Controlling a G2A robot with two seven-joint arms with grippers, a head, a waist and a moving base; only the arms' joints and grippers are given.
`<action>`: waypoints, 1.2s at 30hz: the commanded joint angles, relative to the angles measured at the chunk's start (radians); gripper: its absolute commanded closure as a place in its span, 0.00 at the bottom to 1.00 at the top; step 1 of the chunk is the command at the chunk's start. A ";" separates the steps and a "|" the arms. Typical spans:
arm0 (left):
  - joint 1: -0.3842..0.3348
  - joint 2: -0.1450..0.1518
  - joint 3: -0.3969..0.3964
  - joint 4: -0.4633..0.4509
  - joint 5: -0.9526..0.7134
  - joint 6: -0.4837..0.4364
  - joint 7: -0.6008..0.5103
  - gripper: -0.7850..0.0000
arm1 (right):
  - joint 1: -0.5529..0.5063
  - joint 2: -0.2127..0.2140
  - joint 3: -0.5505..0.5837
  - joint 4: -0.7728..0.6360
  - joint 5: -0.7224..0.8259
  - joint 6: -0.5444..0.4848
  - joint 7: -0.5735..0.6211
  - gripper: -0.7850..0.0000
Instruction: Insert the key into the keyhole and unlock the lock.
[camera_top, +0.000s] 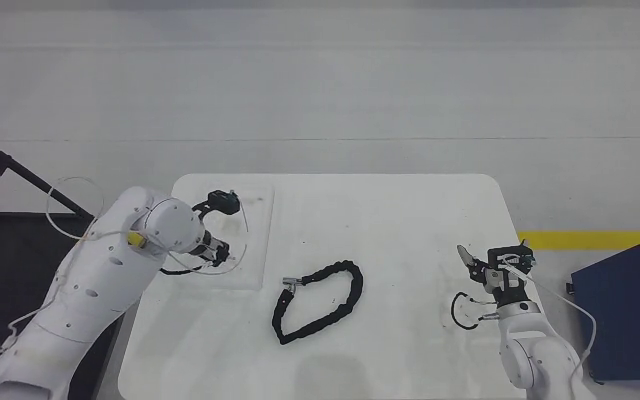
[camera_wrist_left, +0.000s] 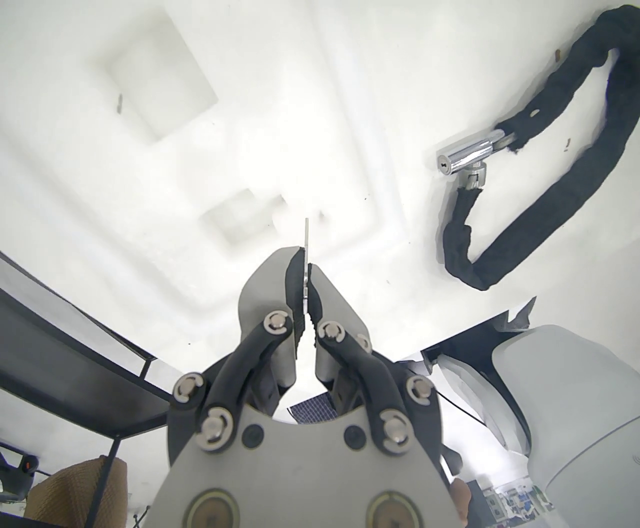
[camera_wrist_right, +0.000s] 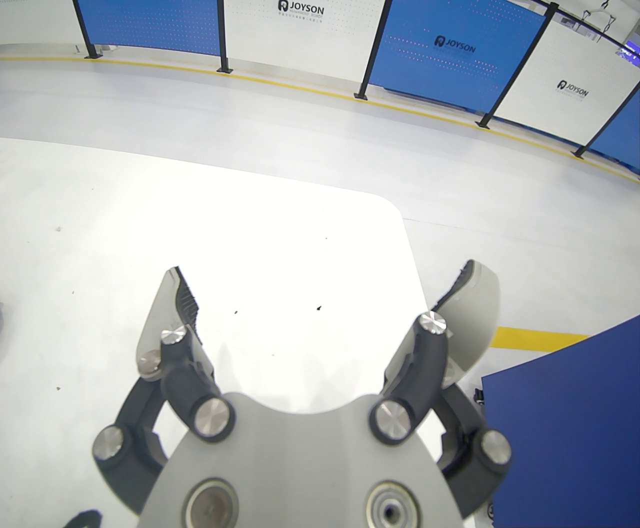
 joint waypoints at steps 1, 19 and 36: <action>0.012 0.009 -0.040 -0.030 -0.014 -0.034 0.026 1.00 | 0.000 0.000 0.000 0.000 0.000 0.000 0.000 0.00; 0.557 0.092 -0.482 -0.069 -0.421 -0.804 0.523 1.00 | 0.000 0.000 0.000 0.000 0.000 0.000 0.000 0.00; 0.692 0.132 -0.432 -0.056 -0.625 -1.005 0.728 1.00 | 0.002 0.000 0.001 0.000 0.001 0.001 -0.001 0.00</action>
